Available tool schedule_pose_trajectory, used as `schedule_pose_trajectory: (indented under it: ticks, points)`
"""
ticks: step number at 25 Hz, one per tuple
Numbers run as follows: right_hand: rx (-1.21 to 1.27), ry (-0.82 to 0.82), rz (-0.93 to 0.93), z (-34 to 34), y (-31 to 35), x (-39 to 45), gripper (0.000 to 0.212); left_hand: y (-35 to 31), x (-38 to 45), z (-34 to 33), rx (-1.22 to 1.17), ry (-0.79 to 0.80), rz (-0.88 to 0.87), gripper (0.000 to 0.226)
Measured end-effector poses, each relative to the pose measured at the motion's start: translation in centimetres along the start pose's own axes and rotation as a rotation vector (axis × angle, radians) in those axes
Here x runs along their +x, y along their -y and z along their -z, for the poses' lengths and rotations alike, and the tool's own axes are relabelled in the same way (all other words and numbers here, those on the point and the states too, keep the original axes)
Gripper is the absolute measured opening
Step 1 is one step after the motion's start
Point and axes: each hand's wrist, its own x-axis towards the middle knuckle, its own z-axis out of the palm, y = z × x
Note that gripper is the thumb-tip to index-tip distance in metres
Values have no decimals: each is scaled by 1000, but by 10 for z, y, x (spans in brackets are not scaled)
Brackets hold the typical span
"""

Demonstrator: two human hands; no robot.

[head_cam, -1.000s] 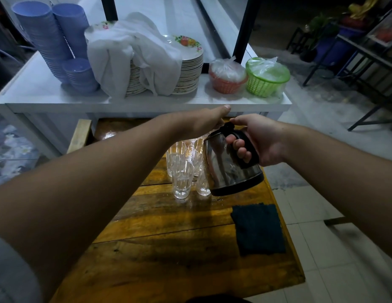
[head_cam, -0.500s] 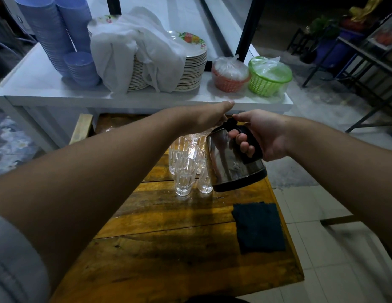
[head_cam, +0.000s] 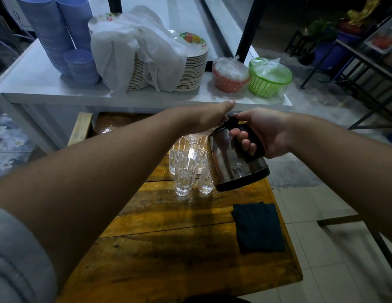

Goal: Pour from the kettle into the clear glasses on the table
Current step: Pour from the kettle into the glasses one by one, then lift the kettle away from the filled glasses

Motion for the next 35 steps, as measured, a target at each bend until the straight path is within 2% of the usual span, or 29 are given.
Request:
schedule_pose_trajectory:
  ticks: [27, 35]
  points:
    - [-59, 12, -6, -2, -1, 1, 60, 1, -1, -6, -43, 12, 0, 72]
    - [-73, 56, 47, 12, -11, 5, 59, 0, 1, -8, 63, -36, -60, 76]
